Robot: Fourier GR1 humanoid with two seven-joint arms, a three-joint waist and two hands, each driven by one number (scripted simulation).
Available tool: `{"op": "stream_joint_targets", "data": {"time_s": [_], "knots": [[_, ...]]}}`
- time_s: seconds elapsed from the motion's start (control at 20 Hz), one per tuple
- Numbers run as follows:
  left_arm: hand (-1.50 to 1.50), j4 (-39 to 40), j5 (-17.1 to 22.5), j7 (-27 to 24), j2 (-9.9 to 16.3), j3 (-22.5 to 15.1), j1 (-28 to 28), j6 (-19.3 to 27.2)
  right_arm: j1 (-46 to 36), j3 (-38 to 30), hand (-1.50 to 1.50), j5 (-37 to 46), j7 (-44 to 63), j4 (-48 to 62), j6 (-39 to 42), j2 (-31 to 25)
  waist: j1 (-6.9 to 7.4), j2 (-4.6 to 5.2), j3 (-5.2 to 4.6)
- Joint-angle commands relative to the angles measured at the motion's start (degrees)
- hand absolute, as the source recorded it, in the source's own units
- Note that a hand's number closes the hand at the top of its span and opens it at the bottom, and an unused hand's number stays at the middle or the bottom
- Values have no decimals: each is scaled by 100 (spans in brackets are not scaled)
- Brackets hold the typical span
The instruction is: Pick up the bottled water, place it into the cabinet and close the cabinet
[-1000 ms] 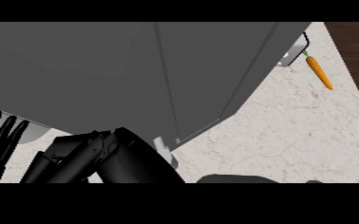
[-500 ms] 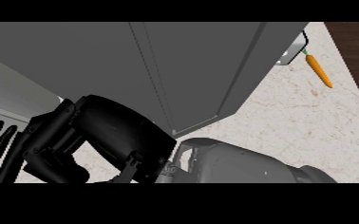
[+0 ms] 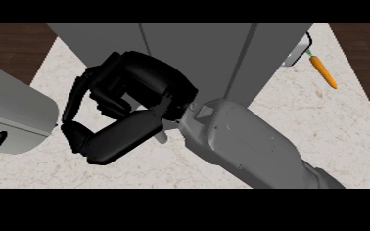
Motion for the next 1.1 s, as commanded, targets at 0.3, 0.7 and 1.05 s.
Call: {"op": "stream_joint_targets", "data": {"time_s": [0.3, 0.7, 1.05], "knots": [[-150, 43, 156, 333, -57, 267, -163, -64, -174, -810, 150, 898, -900, 1335, -1, -466, -84, 59, 9], [-150, -158, -107, 365, -248, 108, -134, 40, -427, -1257, 150, 983, -944, 1856, -71, -717, -61, 78, 6], [-150, -258, -78, 526, -236, 84, -281, 63, -341, -1235, -150, 1274, -1322, 1970, -86, -839, -77, 89, 7]]}}
